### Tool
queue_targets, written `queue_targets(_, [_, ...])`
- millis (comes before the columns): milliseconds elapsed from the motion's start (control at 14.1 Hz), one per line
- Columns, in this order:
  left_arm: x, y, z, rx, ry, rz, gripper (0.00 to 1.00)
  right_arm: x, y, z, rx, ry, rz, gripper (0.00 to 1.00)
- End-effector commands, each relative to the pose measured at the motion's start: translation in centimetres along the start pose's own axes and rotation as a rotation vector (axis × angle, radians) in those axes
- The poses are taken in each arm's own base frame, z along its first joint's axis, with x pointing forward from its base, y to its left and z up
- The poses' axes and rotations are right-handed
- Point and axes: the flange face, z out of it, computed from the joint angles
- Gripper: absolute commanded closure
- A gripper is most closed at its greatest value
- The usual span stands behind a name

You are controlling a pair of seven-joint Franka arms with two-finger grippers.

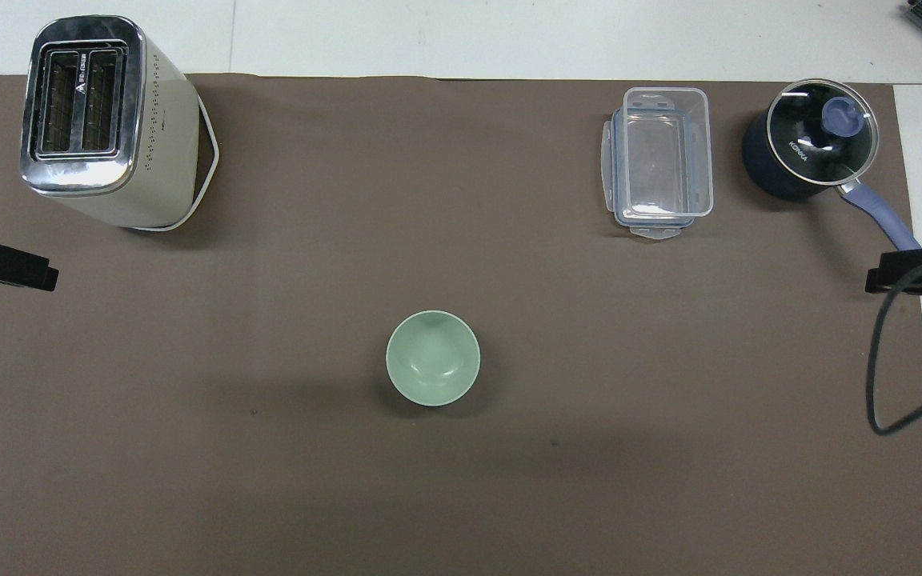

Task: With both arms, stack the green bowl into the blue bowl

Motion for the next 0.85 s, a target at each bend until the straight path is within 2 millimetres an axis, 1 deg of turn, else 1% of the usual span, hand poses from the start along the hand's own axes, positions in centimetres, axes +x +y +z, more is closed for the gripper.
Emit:
queue_targets(0, [-0.58, 0.26, -0.36, 0.020, -0.009, -0.010, 0.00, -0.05, -0.14, 0.81, 0.020, -0.022, -0.023, 0.00])
queue_targets(142, [-0.58, 0.26, -0.36, 0.020, -0.009, -0.010, 0.00, -0.17, -0.40, 0.85, 0.009, -0.020, -0.034, 0.00])
queue_targets(355, [-0.56, 0.26, -0.38, 0.021, -0.008, -0.010, 0.00, 0.04, -0.09, 0.84, 0.006, -0.021, -0.033, 0.00])
queue_targets(568, [-0.56, 0.26, -0.38, 0.021, -0.008, -0.010, 0.00, 0.06, -0.57, 0.90, -0.001, -0.014, -0.048, 0.00])
queue_targets(780, [-0.54, 0.26, -0.39, 0.021, -0.006, -0.010, 0.00, 0.13, -0.03, 0.91, -0.001, -0.015, -0.074, 0.00])
